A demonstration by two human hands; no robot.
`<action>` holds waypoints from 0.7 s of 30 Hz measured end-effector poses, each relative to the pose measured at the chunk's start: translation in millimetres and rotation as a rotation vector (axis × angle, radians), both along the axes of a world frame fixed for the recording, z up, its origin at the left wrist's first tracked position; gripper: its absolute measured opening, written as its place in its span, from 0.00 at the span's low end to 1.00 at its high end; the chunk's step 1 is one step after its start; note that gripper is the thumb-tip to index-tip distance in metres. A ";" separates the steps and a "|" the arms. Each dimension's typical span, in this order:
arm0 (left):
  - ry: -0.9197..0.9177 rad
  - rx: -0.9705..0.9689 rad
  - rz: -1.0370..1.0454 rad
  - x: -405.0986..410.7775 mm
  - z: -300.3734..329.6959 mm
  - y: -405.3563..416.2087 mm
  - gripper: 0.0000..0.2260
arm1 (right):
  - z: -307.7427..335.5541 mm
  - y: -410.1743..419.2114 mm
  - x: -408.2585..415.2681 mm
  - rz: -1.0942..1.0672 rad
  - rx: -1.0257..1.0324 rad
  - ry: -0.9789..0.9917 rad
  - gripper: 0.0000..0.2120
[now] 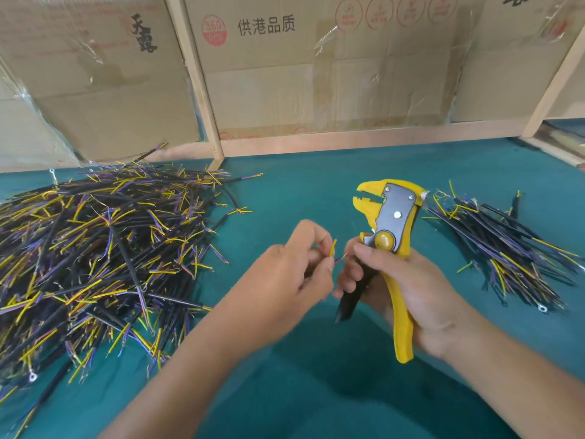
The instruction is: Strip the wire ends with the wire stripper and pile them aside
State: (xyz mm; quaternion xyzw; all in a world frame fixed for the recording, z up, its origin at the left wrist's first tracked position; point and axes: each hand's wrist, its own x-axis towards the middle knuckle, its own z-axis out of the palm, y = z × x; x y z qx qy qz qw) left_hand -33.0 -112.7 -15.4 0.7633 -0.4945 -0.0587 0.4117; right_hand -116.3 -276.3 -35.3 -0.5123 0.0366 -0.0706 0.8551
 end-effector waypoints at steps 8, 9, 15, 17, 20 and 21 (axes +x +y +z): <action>-0.105 0.072 -0.024 -2.0 3.2 1.4 0.06 | -4.1 -1.3 -0.7 -0.037 -0.155 0.000 0.05; -0.107 0.072 -0.019 -2.1 3.4 1.8 0.07 | -4.7 -1.6 -0.8 -0.051 -0.172 -0.003 0.05; -0.152 0.016 0.067 -0.1 3.3 1.9 0.11 | -9.1 -2.0 -1.1 -0.134 -0.336 -0.024 0.06; -0.170 -0.001 0.086 -0.3 3.0 2.0 0.10 | -10.0 -1.1 -1.0 -0.157 -0.363 -0.045 0.05; -0.194 -0.001 0.118 0.7 3.2 2.2 0.08 | -10.9 -1.4 -1.3 -0.175 -0.415 -0.055 0.05; -0.202 0.003 0.134 0.8 3.4 2.4 0.07 | -11.3 -1.4 -1.4 -0.176 -0.433 -0.049 0.05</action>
